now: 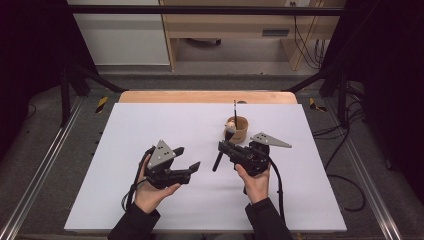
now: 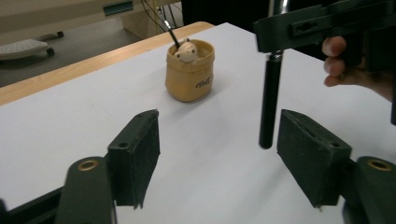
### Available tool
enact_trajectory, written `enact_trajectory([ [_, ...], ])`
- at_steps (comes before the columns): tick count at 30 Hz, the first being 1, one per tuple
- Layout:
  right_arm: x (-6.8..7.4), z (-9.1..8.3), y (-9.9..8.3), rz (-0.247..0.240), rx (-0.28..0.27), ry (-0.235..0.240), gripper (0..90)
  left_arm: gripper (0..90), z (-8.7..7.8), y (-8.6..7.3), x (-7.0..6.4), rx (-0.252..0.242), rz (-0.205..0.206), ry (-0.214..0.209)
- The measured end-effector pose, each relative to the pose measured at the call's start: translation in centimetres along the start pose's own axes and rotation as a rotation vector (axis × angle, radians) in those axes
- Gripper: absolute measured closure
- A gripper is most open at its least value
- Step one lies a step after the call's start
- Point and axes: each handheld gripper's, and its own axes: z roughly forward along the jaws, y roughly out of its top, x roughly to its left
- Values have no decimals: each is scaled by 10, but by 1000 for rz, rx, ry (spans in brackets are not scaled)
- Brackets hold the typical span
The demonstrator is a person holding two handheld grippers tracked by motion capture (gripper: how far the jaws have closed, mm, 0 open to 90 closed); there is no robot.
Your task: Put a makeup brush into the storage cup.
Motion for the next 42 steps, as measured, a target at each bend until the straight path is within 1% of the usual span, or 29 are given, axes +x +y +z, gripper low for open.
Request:
enact_trajectory([
  [2, -1, -1, 1, -2, -1, 1, 774, 246, -3, -2, 4, -5, -7, 2],
  [4, -2, -3, 1, -15, -2, -7, 774, 227, -5, -5, 8, -1, -5, 14],
  [8, -5, -6, 2, -37, -2, -24, 774, 196, -12, -11, 15, -2, -9, 22],
  [11, -7, -10, 3, -47, -3, -35, 774, 179, -19, -15, 22, -11, -27, 24],
  [12, -8, -11, 4, -45, -4, -35, 774, 177, -22, -16, 25, -10, -28, 29],
  [16, -10, -15, 5, -68, -6, -48, 774, 156, -32, -24, 32, -11, -30, 56],
  [19, -12, -19, 7, -85, -3, -60, 774, 148, -41, -31, 39, -14, -48, 63],
  [21, -14, -21, 7, -98, 0, -70, 774, 143, -46, -37, 42, -10, -41, 79],
  [24, -16, -25, 8, -98, -2, -78, 774, 137, -52, -44, 48, -8, -56, 93],
  [25, -17, -26, 8, -105, 1, -82, 774, 137, -53, -45, 50, -6, -58, 101],
  [32, -19, -29, 10, -120, -3, -98, 774, 129, -61, -50, 56, -13, -73, 137],
  [37, -22, -30, 11, -129, -10, -107, 774, 119, -66, -55, 60, -2, -63, 158],
  [42, -26, -29, 14, -138, -12, -125, 774, 114, -74, -59, 66, -7, -75, 179],
])
